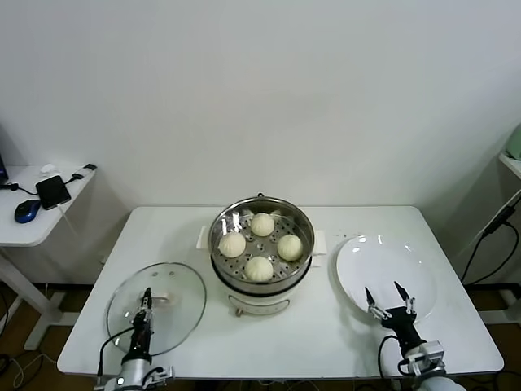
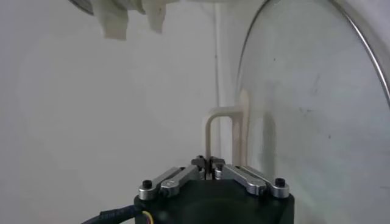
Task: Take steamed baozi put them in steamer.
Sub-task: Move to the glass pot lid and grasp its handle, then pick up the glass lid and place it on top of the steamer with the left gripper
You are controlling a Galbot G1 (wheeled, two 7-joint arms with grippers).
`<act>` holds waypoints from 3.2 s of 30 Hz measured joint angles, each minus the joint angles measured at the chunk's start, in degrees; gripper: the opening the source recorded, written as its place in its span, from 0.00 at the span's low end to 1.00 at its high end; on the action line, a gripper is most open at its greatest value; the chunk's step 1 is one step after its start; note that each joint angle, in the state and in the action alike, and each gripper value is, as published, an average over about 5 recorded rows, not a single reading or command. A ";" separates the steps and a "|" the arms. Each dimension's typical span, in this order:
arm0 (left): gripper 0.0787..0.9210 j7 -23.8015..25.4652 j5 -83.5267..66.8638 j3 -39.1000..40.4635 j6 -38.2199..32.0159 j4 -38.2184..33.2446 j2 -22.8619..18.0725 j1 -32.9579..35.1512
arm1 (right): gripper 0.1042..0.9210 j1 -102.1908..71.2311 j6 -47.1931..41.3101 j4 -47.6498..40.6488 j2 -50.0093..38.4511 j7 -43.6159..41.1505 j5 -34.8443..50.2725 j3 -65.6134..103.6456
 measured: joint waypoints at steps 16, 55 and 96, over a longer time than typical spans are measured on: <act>0.07 13.18 -9.71 -4.89 5.42 -23.54 5.85 3.33 | 0.88 1.13 -2.71 0.85 0.93 2.46 -3.14 2.78; 0.07 40.03 15.19 33.66 31.54 -24.45 -10.76 -21.79 | 0.88 -1.36 -0.65 1.12 -0.63 0.53 -6.11 4.53; 0.18 35.84 21.17 34.06 31.45 -12.88 -16.05 -23.05 | 0.88 -1.84 3.99 0.42 1.15 2.34 -6.32 5.13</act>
